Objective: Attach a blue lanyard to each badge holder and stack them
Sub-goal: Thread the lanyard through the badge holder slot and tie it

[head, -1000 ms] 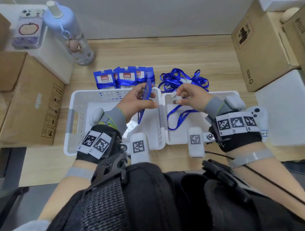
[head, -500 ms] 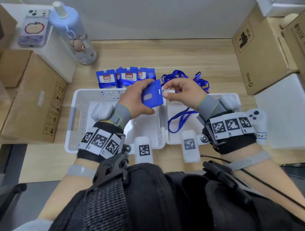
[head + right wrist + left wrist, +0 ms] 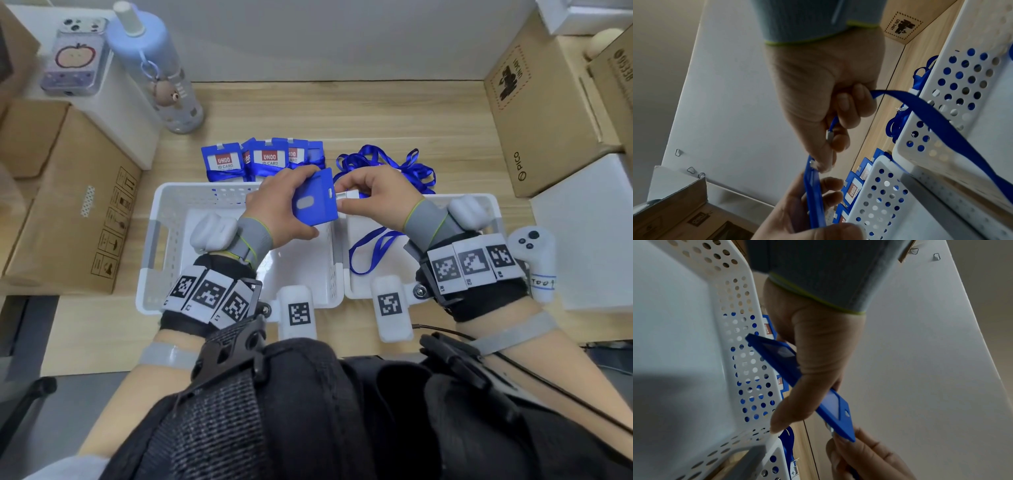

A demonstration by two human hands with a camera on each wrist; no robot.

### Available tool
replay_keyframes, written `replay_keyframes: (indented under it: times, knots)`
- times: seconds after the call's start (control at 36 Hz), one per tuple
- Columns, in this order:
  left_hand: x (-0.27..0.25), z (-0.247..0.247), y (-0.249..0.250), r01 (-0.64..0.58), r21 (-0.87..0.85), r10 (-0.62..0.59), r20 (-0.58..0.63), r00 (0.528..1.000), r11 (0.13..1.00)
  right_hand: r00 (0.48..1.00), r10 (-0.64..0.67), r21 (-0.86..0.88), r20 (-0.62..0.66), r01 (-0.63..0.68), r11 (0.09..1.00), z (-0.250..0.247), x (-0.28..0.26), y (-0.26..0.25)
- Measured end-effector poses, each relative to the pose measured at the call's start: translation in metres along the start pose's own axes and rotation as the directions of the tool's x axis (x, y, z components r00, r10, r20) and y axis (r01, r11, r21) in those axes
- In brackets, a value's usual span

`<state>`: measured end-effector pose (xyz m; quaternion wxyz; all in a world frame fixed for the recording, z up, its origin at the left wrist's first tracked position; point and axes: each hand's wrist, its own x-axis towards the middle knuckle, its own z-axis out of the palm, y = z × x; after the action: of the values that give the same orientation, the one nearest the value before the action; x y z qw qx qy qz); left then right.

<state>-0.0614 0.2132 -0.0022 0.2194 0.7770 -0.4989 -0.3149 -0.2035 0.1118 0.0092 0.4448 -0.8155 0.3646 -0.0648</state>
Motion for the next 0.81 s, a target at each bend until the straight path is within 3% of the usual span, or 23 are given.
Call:
replay_keyframes:
  times: [0.39,0.56,0.81]
  knots:
    - [0.0013,0.0013,-0.0001,-0.004,0.082,0.001,0.036,0.999,0.997,1.000,0.010,-0.026,-0.009,-0.010,1.000,0.0023,0.0009,0.0025]
    - [0.0028,0.0001,-0.0012,0.022,0.153,-0.025,0.019,0.999,0.988,0.999,0.032,0.134,0.009,-0.033,0.990,0.0008,-0.0004,0.0022]
    - [0.0020,0.0022,-0.0007,-0.006,0.102,0.005,0.007,1.000,0.995,0.998,0.061,0.311,0.023,-0.065,0.948,0.0047,-0.0034,-0.0053]
